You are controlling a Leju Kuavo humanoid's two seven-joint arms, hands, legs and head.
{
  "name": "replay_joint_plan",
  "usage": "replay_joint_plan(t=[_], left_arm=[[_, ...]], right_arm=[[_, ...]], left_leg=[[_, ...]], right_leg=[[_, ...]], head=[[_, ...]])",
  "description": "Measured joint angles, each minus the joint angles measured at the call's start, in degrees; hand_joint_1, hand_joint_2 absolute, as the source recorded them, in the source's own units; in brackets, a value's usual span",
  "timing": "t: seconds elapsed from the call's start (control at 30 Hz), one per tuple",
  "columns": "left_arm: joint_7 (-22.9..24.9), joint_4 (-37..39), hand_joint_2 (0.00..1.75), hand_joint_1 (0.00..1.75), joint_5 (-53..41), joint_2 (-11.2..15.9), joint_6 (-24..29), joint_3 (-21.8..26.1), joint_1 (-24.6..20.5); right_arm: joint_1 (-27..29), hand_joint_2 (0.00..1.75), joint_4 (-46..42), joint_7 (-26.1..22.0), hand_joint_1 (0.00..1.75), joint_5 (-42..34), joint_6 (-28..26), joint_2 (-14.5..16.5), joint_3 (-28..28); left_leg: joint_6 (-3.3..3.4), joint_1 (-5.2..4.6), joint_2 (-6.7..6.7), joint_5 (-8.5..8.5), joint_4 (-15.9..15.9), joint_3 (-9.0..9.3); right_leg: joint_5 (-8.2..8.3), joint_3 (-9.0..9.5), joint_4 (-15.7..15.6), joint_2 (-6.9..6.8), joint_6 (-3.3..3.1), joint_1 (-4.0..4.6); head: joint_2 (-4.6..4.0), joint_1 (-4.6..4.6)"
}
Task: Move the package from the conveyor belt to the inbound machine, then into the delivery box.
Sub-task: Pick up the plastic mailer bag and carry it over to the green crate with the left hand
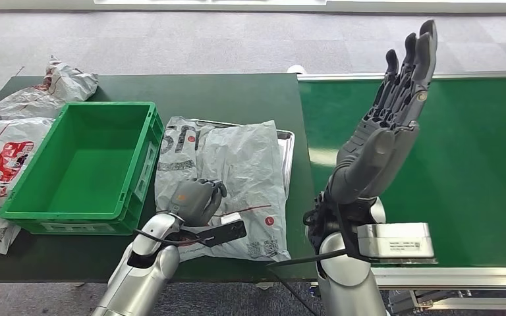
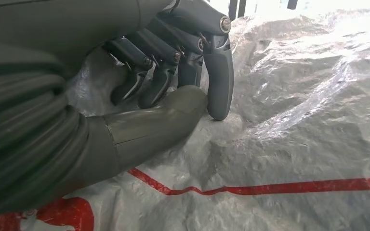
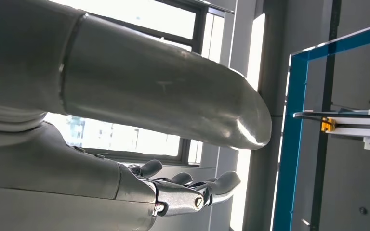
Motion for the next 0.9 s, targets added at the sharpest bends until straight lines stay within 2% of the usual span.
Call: replay_joint_plan(t=[0.07, 0.2, 0.5, 0.9], left_arm=[[0.1, 0.4, 1.75, 1.71, -0.2, 0.0, -0.2, 0.0, -0.1], [0.9, 0.9, 1.75, 0.0, -1.0, 0.1, 0.1, 0.0, -0.2], [1.7, 1.0, 1.75, 0.0, -1.7, 0.2, 1.4, 0.0, -0.2], [2.1, 1.2, 1.75, 0.0, -2.5, 0.5, -1.0, -0.2, -0.2]], right_arm=[[0.0, 0.0, 0.1, 0.1, 0.0, 0.0, 0.0, 0.0, 0.0], [0.0, 0.0, 0.2, 0.3, 0.0, 0.0, 0.0, 0.0, 0.0], [0.0, 0.0, 0.5, 0.3, 0.0, 0.0, 0.5, -0.1, 0.0], [0.0, 0.0, 1.5, 0.3, 0.0, -0.4, 1.0, -0.1, 0.0]], left_leg=[[0.0, 0.0, 0.0, 0.0, 0.0, 0.0], [0.0, 0.0, 0.0, 0.0, 0.0, 0.0], [0.0, 0.0, -0.01, 0.0, 0.0, 0.0], [0.0, 0.0, -0.02, 0.0, 0.0, 0.01]], right_leg=[[0.0, 0.0, 0.0, 0.0, 0.0, 0.0], [0.0, 0.0, 0.0, 0.0, 0.0, 0.0], [0.0, 0.01, 0.0, -0.01, 0.0, 0.0], [0.0, 0.02, 0.0, -0.02, 0.0, 0.0]], head=[[0.0, 0.0], [0.0, 0.0], [0.0, 0.0], [0.0, 0.0]])
